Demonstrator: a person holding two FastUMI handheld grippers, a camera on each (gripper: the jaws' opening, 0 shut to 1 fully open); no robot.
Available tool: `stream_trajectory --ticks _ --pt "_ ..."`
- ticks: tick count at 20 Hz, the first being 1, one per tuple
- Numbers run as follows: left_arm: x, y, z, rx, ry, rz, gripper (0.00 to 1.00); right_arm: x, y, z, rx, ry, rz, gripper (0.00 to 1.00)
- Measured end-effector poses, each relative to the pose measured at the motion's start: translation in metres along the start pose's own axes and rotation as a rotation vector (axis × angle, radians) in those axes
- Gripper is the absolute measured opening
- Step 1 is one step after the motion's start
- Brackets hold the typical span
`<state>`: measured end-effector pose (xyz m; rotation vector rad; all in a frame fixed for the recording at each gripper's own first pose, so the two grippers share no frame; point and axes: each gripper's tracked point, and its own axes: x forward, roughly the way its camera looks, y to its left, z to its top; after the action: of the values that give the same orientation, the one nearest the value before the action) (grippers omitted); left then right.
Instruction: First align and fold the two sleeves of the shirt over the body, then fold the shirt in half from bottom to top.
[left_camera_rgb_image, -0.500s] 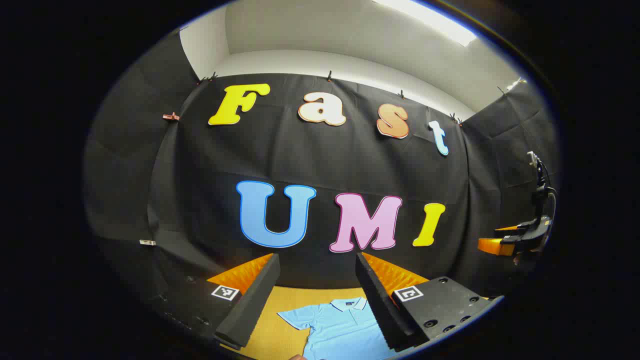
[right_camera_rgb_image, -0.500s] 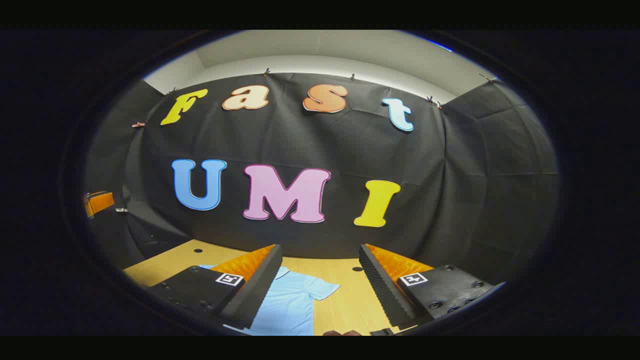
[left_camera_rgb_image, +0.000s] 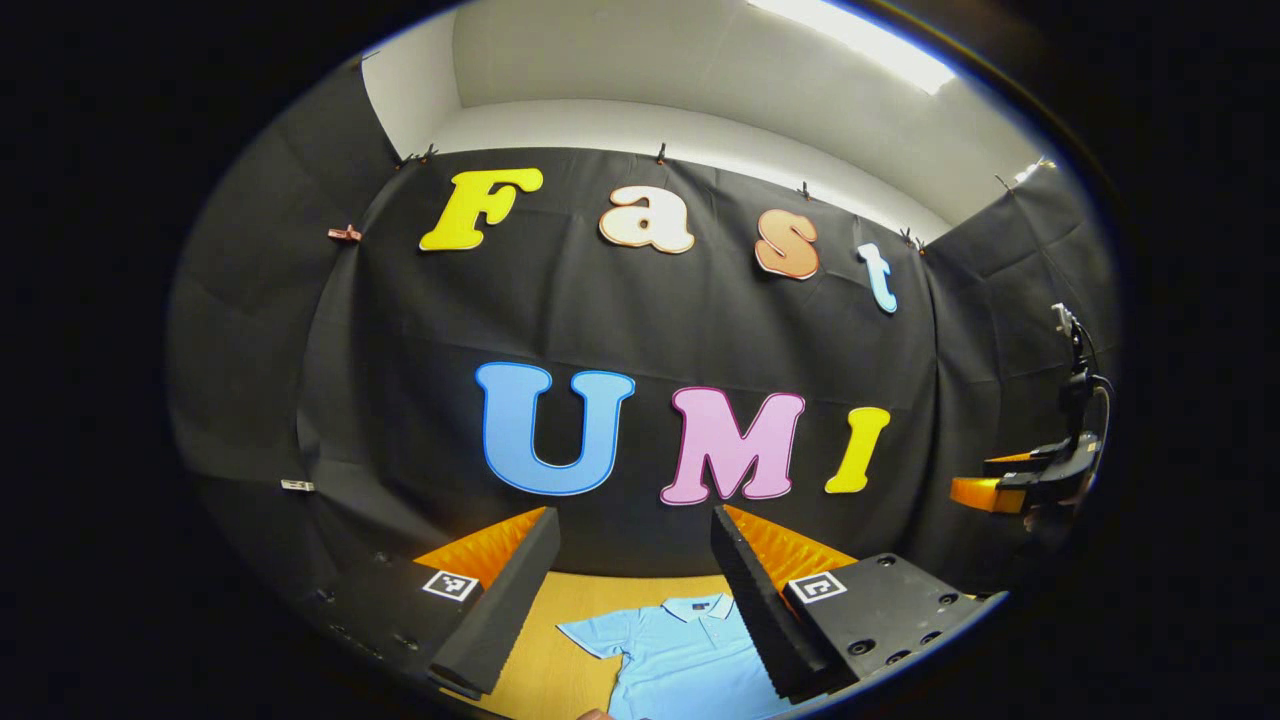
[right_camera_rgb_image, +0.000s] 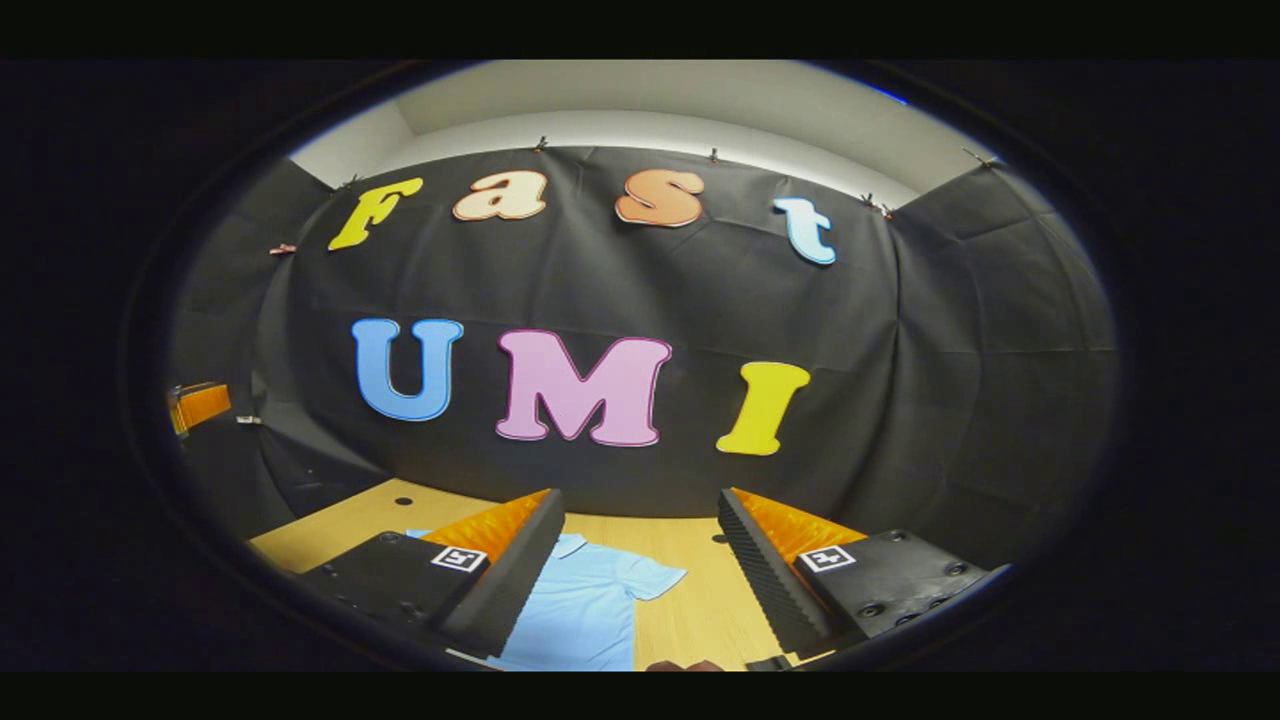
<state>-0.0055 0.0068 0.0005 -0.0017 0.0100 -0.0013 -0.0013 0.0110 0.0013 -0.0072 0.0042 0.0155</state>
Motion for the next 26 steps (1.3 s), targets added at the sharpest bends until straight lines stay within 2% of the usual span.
stream_trajectory --ticks 11,16,26 --pt "-0.005 0.012 0.000 0.001 0.006 0.020 0.96 0.001 0.012 0.002 -0.016 -0.001 0.020 0.97" --pt "-0.007 0.017 0.002 -0.004 0.000 0.024 0.97 0.009 0.009 0.016 -0.073 -0.019 0.009 0.97" --pt "-0.007 0.028 0.002 -0.015 0.003 0.034 0.96 0.016 0.023 0.022 -0.044 -0.023 0.025 0.97"
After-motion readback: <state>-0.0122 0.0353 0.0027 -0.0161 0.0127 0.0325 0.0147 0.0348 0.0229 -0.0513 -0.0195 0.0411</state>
